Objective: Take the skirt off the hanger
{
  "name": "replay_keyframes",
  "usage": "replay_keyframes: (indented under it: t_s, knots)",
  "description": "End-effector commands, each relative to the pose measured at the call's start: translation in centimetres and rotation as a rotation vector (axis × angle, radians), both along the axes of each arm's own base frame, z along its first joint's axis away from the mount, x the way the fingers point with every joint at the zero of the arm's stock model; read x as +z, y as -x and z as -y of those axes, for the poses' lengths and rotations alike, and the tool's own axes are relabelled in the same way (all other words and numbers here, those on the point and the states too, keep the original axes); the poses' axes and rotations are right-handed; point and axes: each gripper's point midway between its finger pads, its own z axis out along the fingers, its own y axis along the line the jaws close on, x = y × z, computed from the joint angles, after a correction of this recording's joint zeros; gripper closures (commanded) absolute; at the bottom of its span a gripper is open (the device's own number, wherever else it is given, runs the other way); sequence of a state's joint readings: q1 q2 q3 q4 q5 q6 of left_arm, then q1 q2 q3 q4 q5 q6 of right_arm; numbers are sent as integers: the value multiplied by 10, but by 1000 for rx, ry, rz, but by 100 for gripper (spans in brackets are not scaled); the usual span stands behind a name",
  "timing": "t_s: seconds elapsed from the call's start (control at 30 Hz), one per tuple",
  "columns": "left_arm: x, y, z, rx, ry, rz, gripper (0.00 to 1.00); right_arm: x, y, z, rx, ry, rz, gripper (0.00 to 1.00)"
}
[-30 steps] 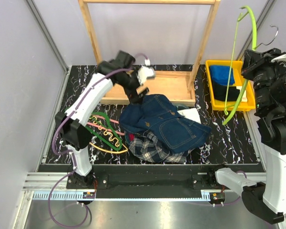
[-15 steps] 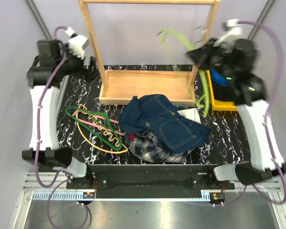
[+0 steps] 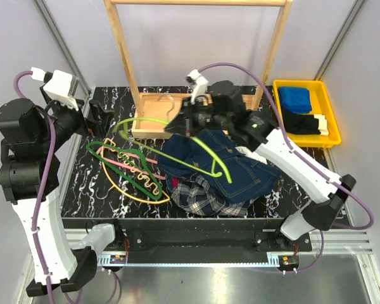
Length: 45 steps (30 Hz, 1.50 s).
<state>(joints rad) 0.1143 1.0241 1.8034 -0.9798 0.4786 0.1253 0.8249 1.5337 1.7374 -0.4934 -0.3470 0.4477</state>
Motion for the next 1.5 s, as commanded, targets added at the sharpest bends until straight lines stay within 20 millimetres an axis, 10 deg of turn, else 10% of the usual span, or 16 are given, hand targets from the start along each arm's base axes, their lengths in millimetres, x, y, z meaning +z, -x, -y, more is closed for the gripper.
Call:
replay_keyframes:
  t_s: [0.0,0.37,0.63,0.9,1.1,1.3,1.47]
  knots:
    - [-3,-4,1,20,65,-62,1,21,9,-64,71,-95,72,100]
    - [-9,16,16,-70,62,-83,1,-105,-60,-186,-42,-14,15,99]
    - [-3,20,22,-111,70,-68,1,-130,-104,-212,-327,17,120,100]
    - [-12,25,26,-136,66,-80,1,-151,-93,-223,-375,-1,116,92]
    - [-15,24,29,-151,83,-96,1,-162,-83,-194,-384,87,112,1]
    - [-18,18,29,-160,86,-112,1,-103,-65,-136,-379,169,208,0]
    - [-25,10,25,-142,80,-112,1,-6,-39,-42,-486,150,266,0]
